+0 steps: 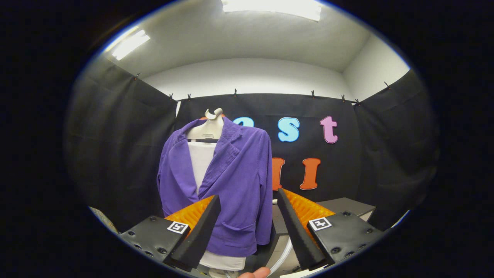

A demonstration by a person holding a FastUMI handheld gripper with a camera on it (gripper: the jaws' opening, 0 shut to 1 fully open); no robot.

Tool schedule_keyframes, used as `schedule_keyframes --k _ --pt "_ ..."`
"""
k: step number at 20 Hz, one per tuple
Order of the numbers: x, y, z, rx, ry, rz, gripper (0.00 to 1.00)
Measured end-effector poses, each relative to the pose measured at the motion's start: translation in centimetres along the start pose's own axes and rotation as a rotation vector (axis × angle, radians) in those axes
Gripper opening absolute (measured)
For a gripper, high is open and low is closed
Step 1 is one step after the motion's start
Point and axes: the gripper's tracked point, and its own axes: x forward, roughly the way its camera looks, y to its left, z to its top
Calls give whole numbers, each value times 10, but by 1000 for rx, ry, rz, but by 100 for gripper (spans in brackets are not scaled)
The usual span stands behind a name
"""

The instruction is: Iron the clothes twice with a garment steamer, once on the left side and once on the right side.

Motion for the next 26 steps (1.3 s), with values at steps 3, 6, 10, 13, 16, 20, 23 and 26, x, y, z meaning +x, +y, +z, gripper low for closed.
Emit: schedule_keyframes --k 3,6,10,13,16,20,23,26 --pt "22 -39 4 -48 13 -104 97" --pt "54 -67 10 -74 47 -165 98" --pt "111 -100 7 -71 102 -215 98" --pt "159 -124 -7 -117 186 -265 98" --pt "216 -143 -44 -128 300 -288 98" --pt "295 -155 -115 -61 439 -265 98" --pt "331 -168 -162 -77 544 -259 98" --pt "348 -176 -197 -58 632 -267 99"
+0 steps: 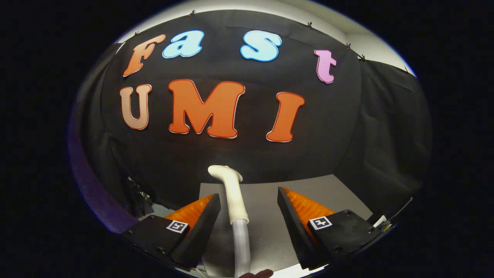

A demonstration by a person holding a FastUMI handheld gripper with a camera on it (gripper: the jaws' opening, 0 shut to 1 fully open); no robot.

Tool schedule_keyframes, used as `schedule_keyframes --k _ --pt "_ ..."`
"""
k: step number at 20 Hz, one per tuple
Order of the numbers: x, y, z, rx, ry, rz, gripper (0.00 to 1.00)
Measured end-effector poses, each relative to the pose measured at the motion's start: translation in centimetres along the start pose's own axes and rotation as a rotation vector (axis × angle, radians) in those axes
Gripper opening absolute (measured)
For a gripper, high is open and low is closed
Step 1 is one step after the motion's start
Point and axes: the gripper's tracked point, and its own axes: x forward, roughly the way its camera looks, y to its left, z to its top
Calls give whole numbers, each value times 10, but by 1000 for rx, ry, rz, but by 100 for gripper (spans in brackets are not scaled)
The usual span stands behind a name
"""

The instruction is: Iron the clothes twice with a garment steamer, once on the left side and once on the right side.

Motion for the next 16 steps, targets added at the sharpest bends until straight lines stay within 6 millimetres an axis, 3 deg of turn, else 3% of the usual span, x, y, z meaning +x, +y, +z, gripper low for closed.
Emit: schedule_keyframes --k 4,8,13,16 --pt "32 15 -24 29 84 30 98" --pt "50 23 -54 13 177 41 99" --pt "61 23 -66 -23 220 11 96" --pt "61 28 -68 -24 222 25 53"
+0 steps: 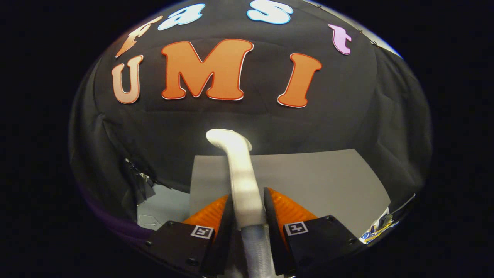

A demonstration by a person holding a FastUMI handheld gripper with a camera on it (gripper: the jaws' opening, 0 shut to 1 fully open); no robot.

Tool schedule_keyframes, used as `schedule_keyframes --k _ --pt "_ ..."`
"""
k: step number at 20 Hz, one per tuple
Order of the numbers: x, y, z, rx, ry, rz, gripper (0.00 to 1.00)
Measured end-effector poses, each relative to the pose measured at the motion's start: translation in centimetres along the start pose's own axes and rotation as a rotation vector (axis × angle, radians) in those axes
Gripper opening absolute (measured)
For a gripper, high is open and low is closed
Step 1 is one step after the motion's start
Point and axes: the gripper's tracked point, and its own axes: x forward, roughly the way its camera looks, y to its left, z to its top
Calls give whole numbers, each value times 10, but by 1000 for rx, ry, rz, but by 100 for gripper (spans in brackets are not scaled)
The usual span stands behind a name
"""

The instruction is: Iron the clothes twice with a garment steamer, once on the left side and once on the right side.

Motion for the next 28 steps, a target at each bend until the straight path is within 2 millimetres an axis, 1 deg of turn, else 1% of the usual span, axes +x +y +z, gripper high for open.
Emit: schedule_keyframes --k 1,2,4,6,7,10,11,14,16,18,20,23,25,26,28 --pt "-4 2 -2 -18 6 7 49" --pt "-3 2 -3 -38 -4 11 46" --pt "-15 -2 1 -43 -22 -1 38" --pt "-28 -15 4 -75 -49 -63 38" --pt "-39 -21 4 -77 -58 -85 38" --pt "-67 -24 8 -14 -123 -81 38" --pt "-76 -28 8 -14 -145 -93 38" --pt "-114 -42 10 -31 -209 -151 38" --pt "-145 -50 15 -5 -271 -183 38" --pt "-183 -60 18 8 -337 -221 38" --pt "-221 -64 18 14 -394 -248 38" --pt "-275 -63 14 54 -465 -264 38" --pt "-310 -61 10 49 -499 -276 38" --pt "-327 -58 6 45 -518 -278 38" --pt "-365 -45 -5 49 -565 -268 38"
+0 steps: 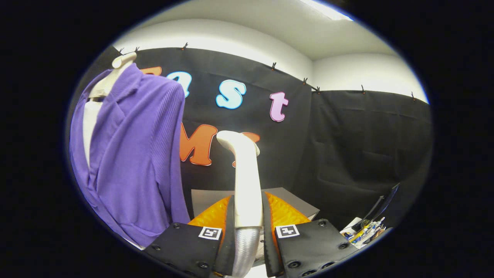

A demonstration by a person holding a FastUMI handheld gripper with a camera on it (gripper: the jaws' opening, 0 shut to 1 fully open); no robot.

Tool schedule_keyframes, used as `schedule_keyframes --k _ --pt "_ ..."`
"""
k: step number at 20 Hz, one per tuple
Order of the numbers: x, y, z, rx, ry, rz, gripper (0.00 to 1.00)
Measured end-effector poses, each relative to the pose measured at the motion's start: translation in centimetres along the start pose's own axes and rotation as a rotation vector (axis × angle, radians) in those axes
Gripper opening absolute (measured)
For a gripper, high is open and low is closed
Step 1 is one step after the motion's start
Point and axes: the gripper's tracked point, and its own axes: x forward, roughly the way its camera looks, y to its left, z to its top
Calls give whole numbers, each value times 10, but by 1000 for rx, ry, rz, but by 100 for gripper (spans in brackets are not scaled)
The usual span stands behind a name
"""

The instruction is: Iron the clothes twice with a garment steamer, once on the left side and once on the right side.

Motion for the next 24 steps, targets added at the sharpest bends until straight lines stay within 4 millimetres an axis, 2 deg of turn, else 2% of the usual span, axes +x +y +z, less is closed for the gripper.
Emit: schedule_keyframes --k 2,8,9,12,16,20,24 --pt "-32 4 7 31 -42 23 38" --pt "-119 37 11 86 -129 135 38" --pt "-135 38 11 97 -144 158 38" --pt "-166 46 9 107 -175 194 38" --pt "-191 56 3 131 -197 234 38" --pt "-211 62 -12 89 -225 248 38" --pt "-220 74 -27 100 -252 275 38"
